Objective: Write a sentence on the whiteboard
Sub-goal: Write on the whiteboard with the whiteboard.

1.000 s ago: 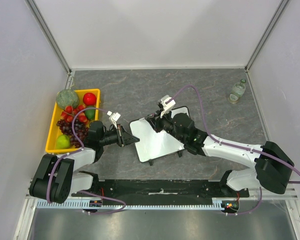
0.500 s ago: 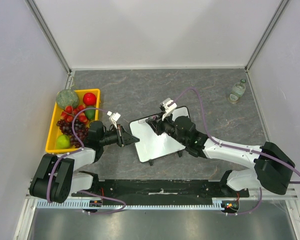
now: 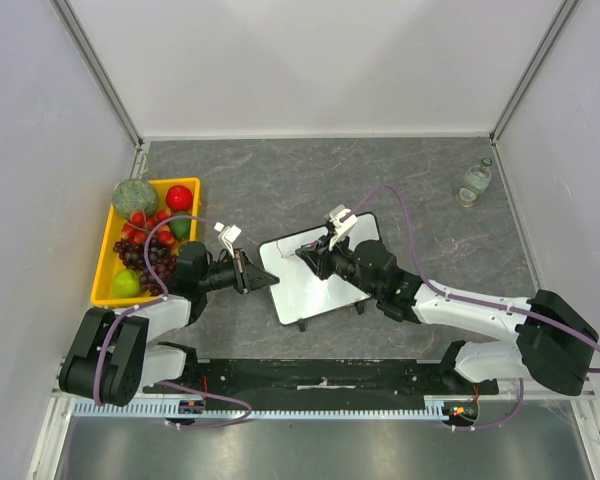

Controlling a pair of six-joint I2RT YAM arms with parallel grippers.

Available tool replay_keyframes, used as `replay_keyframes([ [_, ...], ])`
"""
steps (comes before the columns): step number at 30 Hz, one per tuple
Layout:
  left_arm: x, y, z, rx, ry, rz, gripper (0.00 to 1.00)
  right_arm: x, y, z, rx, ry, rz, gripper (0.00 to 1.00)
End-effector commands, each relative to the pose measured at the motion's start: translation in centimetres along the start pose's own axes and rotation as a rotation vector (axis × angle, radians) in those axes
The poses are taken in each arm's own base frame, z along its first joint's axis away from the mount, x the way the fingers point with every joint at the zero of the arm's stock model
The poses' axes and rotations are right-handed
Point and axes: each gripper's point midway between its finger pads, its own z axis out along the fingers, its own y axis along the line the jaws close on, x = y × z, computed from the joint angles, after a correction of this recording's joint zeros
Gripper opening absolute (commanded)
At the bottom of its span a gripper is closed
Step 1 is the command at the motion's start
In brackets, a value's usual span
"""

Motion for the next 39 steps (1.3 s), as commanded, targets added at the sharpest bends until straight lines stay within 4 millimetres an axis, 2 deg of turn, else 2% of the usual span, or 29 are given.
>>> replay_keyframes([
  [1, -0.7, -0.2, 0.1, 0.014, -0.017, 0.047, 0.02, 1.2, -0.2, -0.5, 0.008, 0.034, -0.006, 0.00],
  [8, -0.6, -0.3, 0.2, 0.016, -0.015, 0.046, 0.02, 1.3, -1.0, -0.8, 0.052, 0.033, -0.003, 0.00],
  [17, -0.7, -0.2, 0.2, 0.014, -0.015, 0.043, 0.02, 0.4, -2.1, -1.3, 0.116, 0.005, -0.003, 0.00],
  [24, -0.6, -0.2, 0.2, 0.013, -0.013, 0.040, 0.02, -0.1, -1.5, -1.3, 0.094, -0.002, 0.002, 0.00],
  [33, -0.6, -0.2, 0.2, 0.016, -0.012, 0.040, 0.02, -5.0, 0.0, -2.3, 0.041, -0.106, 0.051, 0.00],
  [36, -0.6, -0.3, 0.2, 0.017, -0.011, 0.042, 0.02, -6.1, 0.0, -2.3, 0.045, -0.126, 0.045, 0.00],
  [39, -0.7, -0.2, 0.2, 0.015, -0.014, 0.043, 0.02, -6.0, -0.3, -1.7, 0.064, -0.112, 0.032, 0.00],
])
